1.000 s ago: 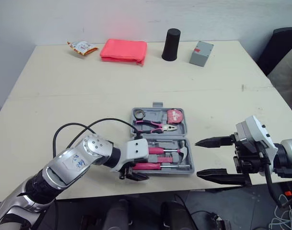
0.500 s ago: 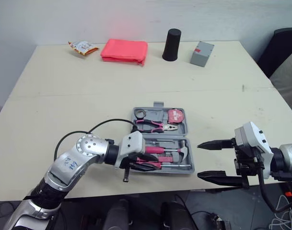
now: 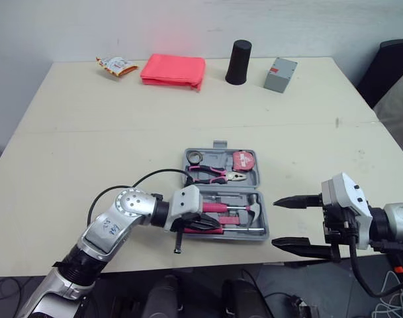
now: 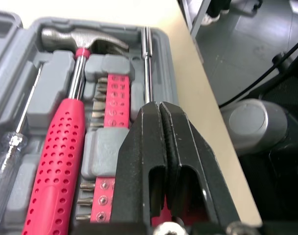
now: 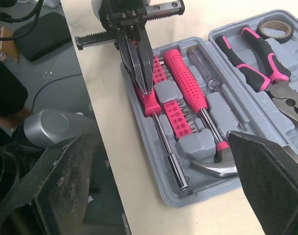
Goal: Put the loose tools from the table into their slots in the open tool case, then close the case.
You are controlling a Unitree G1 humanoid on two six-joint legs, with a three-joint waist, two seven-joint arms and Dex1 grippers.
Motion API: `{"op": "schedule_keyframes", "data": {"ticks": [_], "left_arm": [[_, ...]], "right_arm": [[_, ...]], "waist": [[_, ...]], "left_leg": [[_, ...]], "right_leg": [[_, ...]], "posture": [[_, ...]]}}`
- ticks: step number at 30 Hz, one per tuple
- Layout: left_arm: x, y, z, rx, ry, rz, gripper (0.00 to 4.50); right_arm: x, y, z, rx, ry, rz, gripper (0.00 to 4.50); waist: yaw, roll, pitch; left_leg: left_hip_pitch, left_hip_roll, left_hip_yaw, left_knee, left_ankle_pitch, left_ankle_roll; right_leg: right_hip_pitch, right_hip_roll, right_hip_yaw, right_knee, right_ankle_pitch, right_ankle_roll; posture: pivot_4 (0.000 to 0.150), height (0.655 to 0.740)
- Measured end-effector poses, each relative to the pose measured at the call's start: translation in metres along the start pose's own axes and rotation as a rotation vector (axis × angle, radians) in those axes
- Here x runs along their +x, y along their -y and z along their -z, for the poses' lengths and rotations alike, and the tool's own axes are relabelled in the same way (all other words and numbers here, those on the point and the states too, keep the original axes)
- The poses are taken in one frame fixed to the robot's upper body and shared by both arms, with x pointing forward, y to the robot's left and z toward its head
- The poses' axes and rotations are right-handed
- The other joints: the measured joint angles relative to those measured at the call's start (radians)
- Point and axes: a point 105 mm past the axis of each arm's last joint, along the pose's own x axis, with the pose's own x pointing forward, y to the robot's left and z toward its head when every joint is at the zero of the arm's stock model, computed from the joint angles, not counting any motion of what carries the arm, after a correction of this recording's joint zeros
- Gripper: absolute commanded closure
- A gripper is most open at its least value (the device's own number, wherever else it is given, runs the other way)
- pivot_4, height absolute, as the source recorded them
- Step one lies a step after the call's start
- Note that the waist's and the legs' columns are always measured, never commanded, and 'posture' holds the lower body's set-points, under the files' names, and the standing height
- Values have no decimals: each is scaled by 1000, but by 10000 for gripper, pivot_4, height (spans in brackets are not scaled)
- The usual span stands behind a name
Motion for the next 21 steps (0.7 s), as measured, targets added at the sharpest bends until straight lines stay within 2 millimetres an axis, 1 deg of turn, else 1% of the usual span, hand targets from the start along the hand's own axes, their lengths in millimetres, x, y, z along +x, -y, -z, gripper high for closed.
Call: {"op": "schedule_keyframes", "data": {"ticks": [5, 9, 13, 14, 18, 21], "left_arm": [[4, 0, 9, 11, -61, 0, 44696], [6, -1, 11, 62, -125, 8, 44696], [10, 0, 14, 110, -182, 13, 44696], [10, 0, 15, 105, -186, 12, 44696], [11, -1, 15, 72, -190, 4, 44696], [7, 0, 15, -15, -150, -14, 44696]], "right_arm": [[0, 0, 0, -1, 1, 0, 0], [0, 1, -1, -3, 7, 5, 0], [1, 1, -1, 1, 12, 9, 0], [1, 1, -1, 5, 10, 8, 0], [2, -1, 4, 22, 3, -1, 0], [3, 0, 5, 24, 3, 9, 0]], "waist": [[1, 0, 0], [0, 0, -1], [1, 0, -3], [1, 1, -5], [0, 5, -10], [0, 5, -11]], "left_leg": [[0, 0, 0, 0, 0, 0], [2, 0, -1, 1, 0, 1], [14, 0, -2, -3, -3, 3], [16, 1, -2, -4, -5, 5], [17, 1, -2, -4, -5, 4], [16, 1, -2, -4, -5, 4]], "right_leg": [[0, 0, 0, 0, 0, 0], [3, 0, -1, -1, 0, 0], [16, -2, -1, -5, -1, -1], [19, -7, -2, -6, -1, -2], [19, -8, -2, -6, -1, -2], [18, -8, -2, -6, -1, -2]], "posture": [[1500, 7355], [1500, 7355], [1500, 7355], [1500, 7355], [1500, 7355], [1500, 7355]]}}
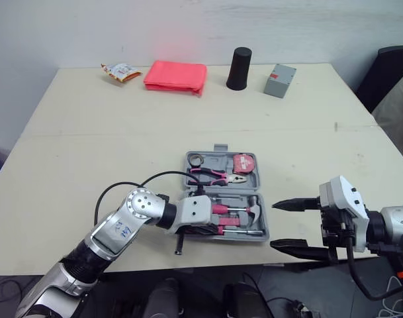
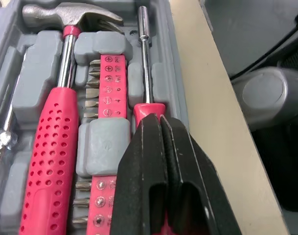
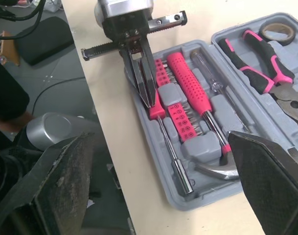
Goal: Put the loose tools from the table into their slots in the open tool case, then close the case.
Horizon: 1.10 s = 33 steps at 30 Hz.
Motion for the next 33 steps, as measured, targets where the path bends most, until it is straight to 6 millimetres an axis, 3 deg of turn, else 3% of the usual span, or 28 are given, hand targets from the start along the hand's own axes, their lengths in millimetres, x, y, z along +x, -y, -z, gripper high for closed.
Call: {"op": "schedule_keyframes", "data": {"ticks": [3, 6, 9, 12, 14, 17, 21, 27, 33], "left_arm": [[-15, 7, 4, -125, 51, 10, 44696], [-46, 5, 2, -257, 94, -39, 44696], [-91, -4, -17, -244, 160, -142, 44696], [-119, -16, -3, -239, 101, -262, 44696], [-125, -27, 14, -254, 67, -319, 45000], [-124, -45, 39, -236, -17, -395, 45000], [-107, -70, 45, -245, 6, -443, 45000], [-67, -79, 40, -233, 27, -387, 45000], [-59, -76, 39, -248, 20, -369, 45000]], "right_arm": [[-2, 3, 6, 14, -10, 21, 0], [-9, 13, 10, 27, -11, 73, 0], [-19, 30, 16, 31, -24, 153, 0], [-26, 53, 26, 33, -57, 245, 0], [-24, 64, 34, 38, -80, 271, 8462], [-13, 80, 44, 20, -101, 276, 23657], [4, 98, 48, -14, -113, 269, 43150], [39, 110, 51, -39, -99, 214, 44200], [50, 111, 46, -57, -87, 188, 44200]], "waist": [[-6, 0, 1], [-13, -1, 5], [-19, -2, 6], [-24, 0, 5], [-24, 0, 6], [-23, 0, 6], [-24, 0, 6], [-27, 0, 6], [-27, 0, 6]], "left_leg": [[-1, 0, 0, 0, 1, -3], [-2, 0, 0, 0, 2, -6], [-2, 0, -1, 0, 2, -6], [-1, -3, 0, -1, 2, -6], [-2, -3, 0, -1, 2, -6], [-4, -3, 0, -1, 2, -6], [-5, -3, 1, 1, 2, -6], [-5, -3, 1, 1, 2, -7], [-5, -3, 1, 1, 2, -6]], "right_leg": [[-2, 0, 0, 2, -1, -2], [-4, 0, -1, 4, -3, -1], [-3, 0, -2, 4, -3, -1], [-4, -2, -2, 4, -3, 0], [-5, -2, -4, 4, -3, 0], [-6, -4, -4, 4, -3, 0], [-6, -4, -9, 4, -3, 1], [-7, -1, -13, 6, -3, 1], [-7, -2, -13, 6, -3, 1]], "posture": [[1500, 7355], [1500, 7355], [1500, 7355], [1500, 7355], [1500, 7355], [1500, 7355], [1500, 7355], [1500, 7355], [1500, 7355]]}}
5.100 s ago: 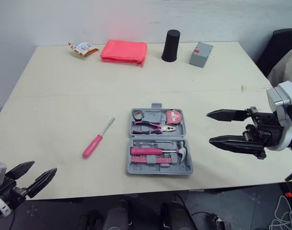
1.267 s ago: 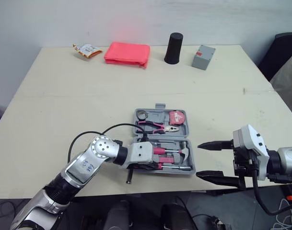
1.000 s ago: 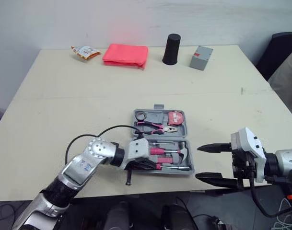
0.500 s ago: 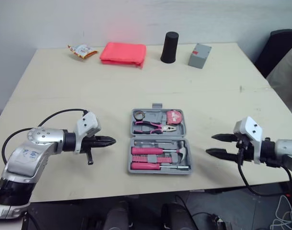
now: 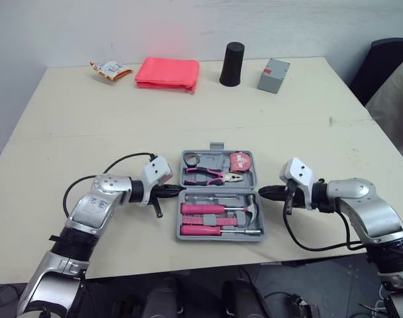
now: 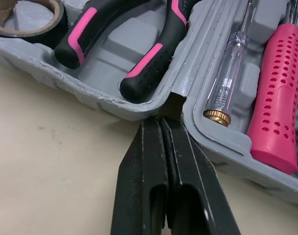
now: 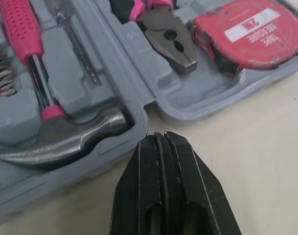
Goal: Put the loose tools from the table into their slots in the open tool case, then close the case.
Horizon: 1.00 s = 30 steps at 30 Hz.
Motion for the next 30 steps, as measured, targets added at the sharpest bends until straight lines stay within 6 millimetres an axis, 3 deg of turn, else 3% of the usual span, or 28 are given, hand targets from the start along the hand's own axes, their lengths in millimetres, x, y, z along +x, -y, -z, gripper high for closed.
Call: {"op": "schedule_keyframes", "data": {"ticks": [8, 14, 15, 18, 20, 24, 25, 26, 30], "left_arm": [[3, 0, 1, -30, -10, -26, 45000], [-6, -2, 6, -48, -19, -57, 45000], [-10, -3, 7, -69, -21, -63, 39754], [-31, -11, 10, -176, -19, -97, 27086], [-43, -19, 5, -232, 5, -137, 17770], [-40, -33, -20, -356, 81, -183, 578], [-35, -37, -24, -400, 87, -195, 0], [-32, -39, -27, -429, 86, -202, 0], [-15, -40, -23, -517, 42, -204, 0]], "right_arm": [[6, 3, 6, 14, -2, 13, 44200], [-5, 6, 9, 0, -24, 19, 44200], [-8, 8, 9, 1, -27, 27, 45000], [-23, 16, 8, 75, -29, 69, 34956], [-30, 20, 5, 138, -9, 99, 24938], [-24, 28, -7, 303, 35, 153, 5839], [-20, 30, -9, 347, 36, 172, 1509], [-17, 32, -11, 381, 34, 185, 635], [-2, 39, -23, 554, 51, 241, 635]], "waist": [[1, 0, 0], [0, 0, 0], [-1, 0, 0], [-5, 1, 0], [-3, 1, 0], [4, 0, 0], [5, 0, 0], [3, 0, 0], [-4, 0, 0]], "left_leg": [[0, 0, -1, 0, 0, 0], [0, 0, -1, -1, 0, 0], [0, 0, -1, -1, 0, 0], [0, 1, -1, -1, 0, 0], [0, 1, -2, -1, 0, -1], [0, -1, -3, 0, 0, 0], [0, -1, -3, 0, 1, 0], [-1, -1, -3, 0, 1, 0], [-1, -1, -2, -2, 1, -1]], "right_leg": [[0, -1, -1, 1, 0, 0], [0, -1, -1, 0, 0, 0], [0, -1, -1, 0, 0, 0], [0, -1, -1, 0, 0, 0], [0, -1, -2, 0, 0, 0], [1, -2, -2, 0, 0, 0], [1, -3, -2, 1, 0, 0], [1, -3, -2, 1, 0, 0], [-1, -1, -2, 2, 0, 0]], "posture": [[1500, 7355], [1500, 7355], [1500, 7355], [1500, 7355], [1500, 7355], [1500, 7355], [1500, 7355], [1500, 7355], [1500, 7355]]}}
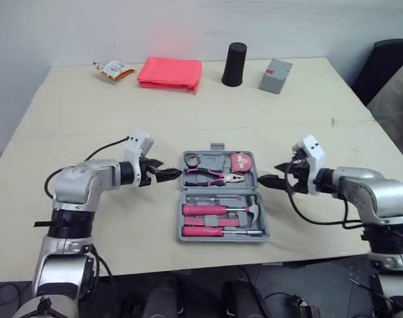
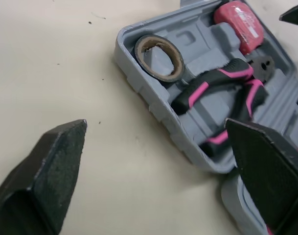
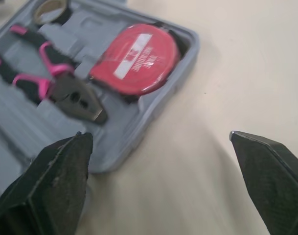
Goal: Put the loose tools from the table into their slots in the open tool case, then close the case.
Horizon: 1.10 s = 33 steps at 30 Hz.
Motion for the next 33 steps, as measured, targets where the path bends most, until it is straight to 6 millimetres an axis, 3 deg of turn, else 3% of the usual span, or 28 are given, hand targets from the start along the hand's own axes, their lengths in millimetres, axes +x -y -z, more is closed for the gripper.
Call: {"op": "schedule_keyframes", "data": {"ticks": [6, 8, 11, 17, 18, 19, 33], "left_arm": [[5, -1, -2, -7, -8, -26, 0], [6, -1, -2, -9, -6, -28, 5365], [7, -4, -1, -11, -10, -45, 16642], [12, 7, -2, 48, -14, -9, 42945], [12, 7, -3, 49, -11, -10, 45000], [12, 7, -3, 45, -10, -9, 45000], [14, 11, -8, 99, 42, -15, 45000]], "right_arm": [[8, -8, -9, 74, -17, 19, 635], [13, -10, -5, 78, -32, 28, 0], [18, -10, -1, 69, -54, 49, 7842], [22, -12, 3, 54, -82, 58, 37617], [22, -12, 3, 54, -81, 58, 41779], [22, -11, 3, 54, -78, 63, 44437], [24, -8, -5, 17, -36, 108, 44437]], "waist": [[1, 0, 0], [1, 0, 0], [1, 0, 0], [1, 0, 0], [1, 0, 0], [1, 1, -1], [5, 0, -1]], "left_leg": [[-9, -1, 1, 2, 3, -1], [-10, -2, 2, 2, 4, 0], [-10, -2, 2, 2, 4, 0], [-9, -2, 3, 2, 4, 0], [-9, -2, 3, 1, 5, -1], [-8, -2, 3, 2, 5, -1], [-9, -3, 2, 2, 5, 1]], "right_leg": [[-13, 2, 0, 7, 0, -1], [-14, 2, 1, 9, 0, -1], [-14, 2, 1, 9, 0, -1], [-14, 3, 1, 11, 0, -1], [-14, 3, 1, 11, 0, -1], [-14, 3, 1, 11, 0, -1], [-14, 0, 0, 11, 0, -1]], "posture": [[1500, 7355], [1500, 7355], [1500, 7355], [1500, 7355], [1500, 7355], [1500, 7355], [1500, 7355]]}}
